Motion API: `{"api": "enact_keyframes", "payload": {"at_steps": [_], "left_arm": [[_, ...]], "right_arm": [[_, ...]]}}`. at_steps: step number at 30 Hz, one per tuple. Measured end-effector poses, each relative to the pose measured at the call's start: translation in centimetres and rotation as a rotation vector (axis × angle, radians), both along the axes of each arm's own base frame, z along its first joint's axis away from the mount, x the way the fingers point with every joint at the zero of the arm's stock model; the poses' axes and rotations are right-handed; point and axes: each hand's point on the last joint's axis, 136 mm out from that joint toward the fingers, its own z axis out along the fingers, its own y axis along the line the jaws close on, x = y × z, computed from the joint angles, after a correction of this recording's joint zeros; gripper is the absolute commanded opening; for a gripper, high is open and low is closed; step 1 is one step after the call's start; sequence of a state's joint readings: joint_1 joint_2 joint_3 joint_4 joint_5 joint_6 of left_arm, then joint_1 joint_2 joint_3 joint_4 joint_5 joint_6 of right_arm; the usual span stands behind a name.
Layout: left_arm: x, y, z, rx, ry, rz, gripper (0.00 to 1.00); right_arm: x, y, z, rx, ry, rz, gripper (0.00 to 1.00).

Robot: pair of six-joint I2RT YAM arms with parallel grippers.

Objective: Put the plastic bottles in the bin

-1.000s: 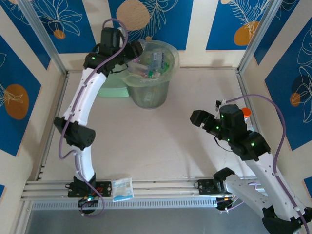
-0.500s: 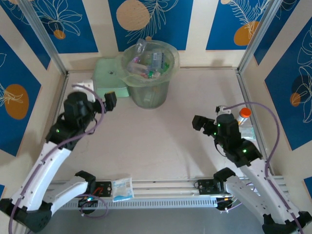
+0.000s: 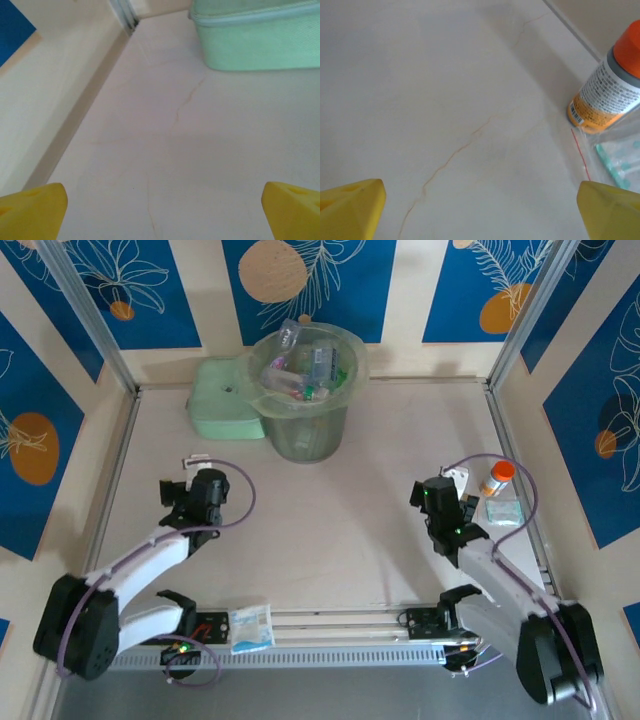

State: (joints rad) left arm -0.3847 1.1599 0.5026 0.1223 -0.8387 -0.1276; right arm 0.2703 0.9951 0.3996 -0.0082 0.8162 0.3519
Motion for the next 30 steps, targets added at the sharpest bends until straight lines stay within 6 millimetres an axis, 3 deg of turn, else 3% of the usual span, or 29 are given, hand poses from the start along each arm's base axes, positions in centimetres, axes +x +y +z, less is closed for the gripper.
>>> {"api": "enact_keyframes", "payload": {"at_steps": [6,13,15,18,20,24,30], "left_arm": [[0.8,1.7,-4.3,0.062,0.024,0.039,0.99],[2.5,5.5,-2.6,-0.025,-0.17,0.148,0.99],[2.7,5.9,-3.1,-0.046,-0.175,0.148,0.99],[3.2,5.5,-3.3,-0.07,-0.183,0.115,0.99],[3.6,4.9,-3.5,-0.088,-0.178,0.076,0.99],[5.2,3.0,-4.0,-0.122,-0.149,-0.044,0.99],[6.2,0.3,-4.9,-0.161,-0.155,-0.223,0.99]], "right_arm": [[2.9,-1.0,-2.3,-0.042,-0.024,0.049,0.99],[6.6,-1.0,-1.9,0.128,-0.164,0.21,0.99],[7.7,-0.8,-2.3,0.154,-0.199,0.25,0.99],[8.0,1.9,-4.5,0.186,-0.138,0.353,0.99],[8.5,3.1,-4.1,0.198,-0.141,0.404,0.99],[9.6,3.3,-2.6,0.19,-0.183,0.424,0.99],[9.6,3.4,-2.6,0.19,-0.183,0.424,0.99]]}}
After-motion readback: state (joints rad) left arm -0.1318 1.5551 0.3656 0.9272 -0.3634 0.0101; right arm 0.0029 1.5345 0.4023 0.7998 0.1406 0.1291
